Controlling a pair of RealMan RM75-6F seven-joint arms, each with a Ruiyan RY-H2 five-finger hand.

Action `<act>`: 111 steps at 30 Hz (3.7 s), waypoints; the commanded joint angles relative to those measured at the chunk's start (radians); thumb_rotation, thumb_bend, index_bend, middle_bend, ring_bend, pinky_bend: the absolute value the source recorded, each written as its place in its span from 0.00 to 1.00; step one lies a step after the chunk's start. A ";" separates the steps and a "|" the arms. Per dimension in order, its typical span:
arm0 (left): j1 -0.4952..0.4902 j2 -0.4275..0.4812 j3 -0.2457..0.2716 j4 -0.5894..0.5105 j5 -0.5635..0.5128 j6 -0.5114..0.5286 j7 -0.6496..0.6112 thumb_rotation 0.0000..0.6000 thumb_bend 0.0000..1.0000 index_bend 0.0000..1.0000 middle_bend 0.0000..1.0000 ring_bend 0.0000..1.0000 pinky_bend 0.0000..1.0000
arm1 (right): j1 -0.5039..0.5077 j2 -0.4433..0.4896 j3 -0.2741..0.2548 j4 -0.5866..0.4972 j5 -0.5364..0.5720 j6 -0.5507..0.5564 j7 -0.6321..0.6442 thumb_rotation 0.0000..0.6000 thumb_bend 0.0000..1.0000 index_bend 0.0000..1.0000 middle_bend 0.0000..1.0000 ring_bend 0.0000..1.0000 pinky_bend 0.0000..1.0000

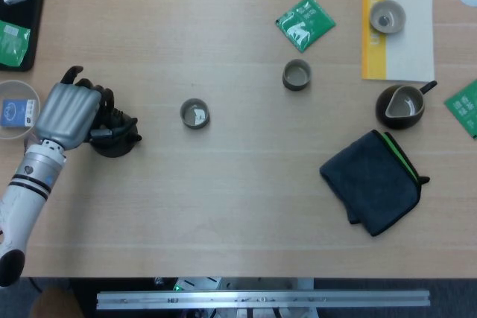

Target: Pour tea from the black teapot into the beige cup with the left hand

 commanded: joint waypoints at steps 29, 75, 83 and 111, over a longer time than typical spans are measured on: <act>0.013 -0.032 0.026 -0.045 0.029 -0.001 0.111 0.00 0.15 0.52 0.55 0.40 0.11 | -0.007 -0.005 0.001 0.019 0.008 0.002 0.018 1.00 0.01 0.24 0.31 0.25 0.18; 0.049 -0.020 0.030 -0.047 0.105 0.065 0.053 0.00 0.15 0.54 0.60 0.44 0.11 | -0.007 -0.013 0.004 0.036 0.010 -0.001 0.034 1.00 0.01 0.24 0.31 0.25 0.18; 0.104 -0.028 0.046 -0.022 0.148 0.141 -0.015 0.02 0.15 0.51 0.59 0.43 0.11 | -0.010 -0.006 0.004 0.025 0.011 0.002 0.025 1.00 0.01 0.24 0.31 0.25 0.18; 0.182 -0.088 0.085 0.078 0.235 0.186 -0.081 0.15 0.15 0.49 0.54 0.42 0.11 | -0.019 0.004 0.000 -0.002 0.011 0.008 -0.003 1.00 0.01 0.24 0.31 0.25 0.18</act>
